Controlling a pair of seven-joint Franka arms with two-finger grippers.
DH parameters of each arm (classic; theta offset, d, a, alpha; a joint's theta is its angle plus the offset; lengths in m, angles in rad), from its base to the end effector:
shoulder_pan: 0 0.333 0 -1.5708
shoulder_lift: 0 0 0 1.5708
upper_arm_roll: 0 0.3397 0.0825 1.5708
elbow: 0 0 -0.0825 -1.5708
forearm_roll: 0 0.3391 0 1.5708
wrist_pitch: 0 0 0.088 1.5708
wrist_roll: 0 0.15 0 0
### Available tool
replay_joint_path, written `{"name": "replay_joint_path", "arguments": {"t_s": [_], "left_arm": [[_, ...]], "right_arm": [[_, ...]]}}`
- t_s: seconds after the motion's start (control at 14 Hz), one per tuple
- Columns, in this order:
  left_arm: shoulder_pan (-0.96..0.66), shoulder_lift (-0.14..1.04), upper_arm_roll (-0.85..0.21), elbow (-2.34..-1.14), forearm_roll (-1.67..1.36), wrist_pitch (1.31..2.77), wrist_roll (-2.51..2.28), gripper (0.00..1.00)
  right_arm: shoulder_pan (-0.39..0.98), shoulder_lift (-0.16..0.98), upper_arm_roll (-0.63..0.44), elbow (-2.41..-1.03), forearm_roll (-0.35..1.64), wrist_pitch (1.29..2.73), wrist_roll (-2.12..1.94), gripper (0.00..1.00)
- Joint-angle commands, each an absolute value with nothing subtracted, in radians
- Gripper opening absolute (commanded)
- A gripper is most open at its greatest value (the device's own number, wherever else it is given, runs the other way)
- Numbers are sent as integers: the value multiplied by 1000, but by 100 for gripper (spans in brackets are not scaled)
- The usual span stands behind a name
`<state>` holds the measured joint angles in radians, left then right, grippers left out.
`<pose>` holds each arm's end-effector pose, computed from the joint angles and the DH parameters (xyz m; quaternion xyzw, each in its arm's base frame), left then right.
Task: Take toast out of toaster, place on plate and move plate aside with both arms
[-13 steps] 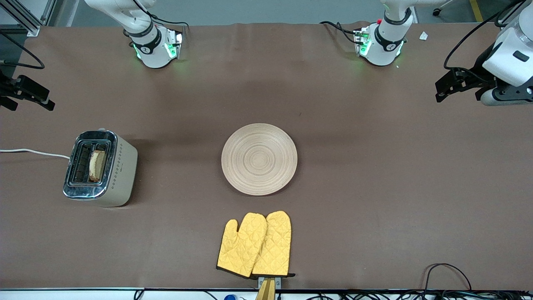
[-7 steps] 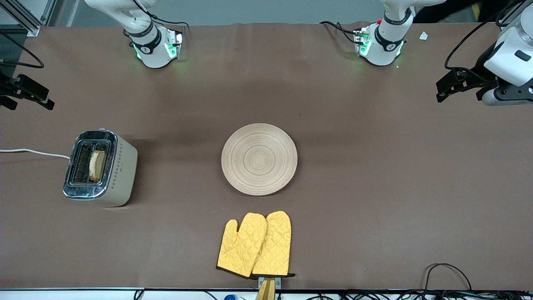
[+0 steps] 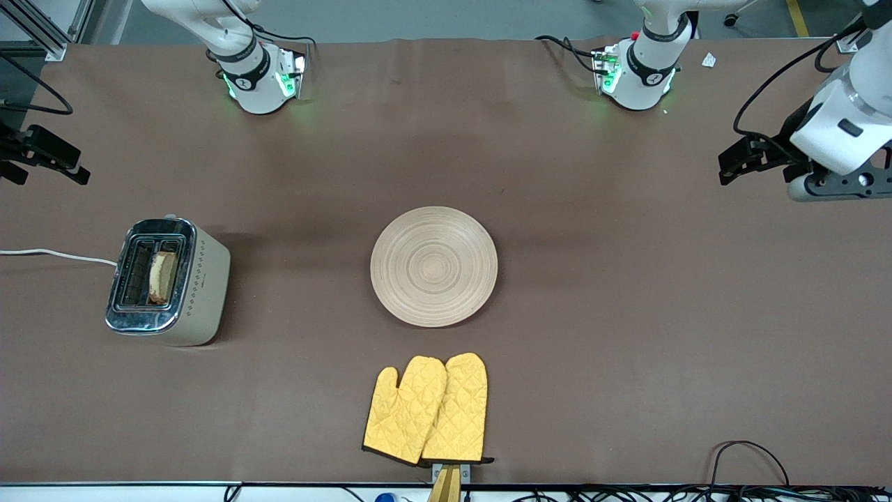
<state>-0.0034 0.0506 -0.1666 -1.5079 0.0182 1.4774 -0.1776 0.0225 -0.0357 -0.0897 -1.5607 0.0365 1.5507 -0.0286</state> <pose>0.5065 -0.0817 0.5985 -0.9992 -0.0042 0.0387 0.0118 0.4963 -0.0288 0.6257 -0.9995 0.0187 -0.0137 0.0192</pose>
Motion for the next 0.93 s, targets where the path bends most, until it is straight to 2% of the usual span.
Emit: {"name": "replay_joint_path", "arguments": {"t_s": [0.0, 0.43, 0.71, 0.86], "left_arm": [[-9, 86, -169, -1483, 17, 1488, -172, 100], [-21, 149, -175, -1485, 9, 1614, -172, 100], [-40, 207, -183, -1486, 9, 1698, -176, 100], [-38, 241, -183, -1486, 8, 1738, -172, 100]], "right_arm": [[2, 43, -78, -1569, 46, 1569, -43, 100], [0, 283, -78, -1577, 46, 1732, -43, 100], [-28, 385, -78, -1577, 44, 1776, -43, 100], [-35, 417, -78, -1583, 44, 1775, -43, 91]]}}
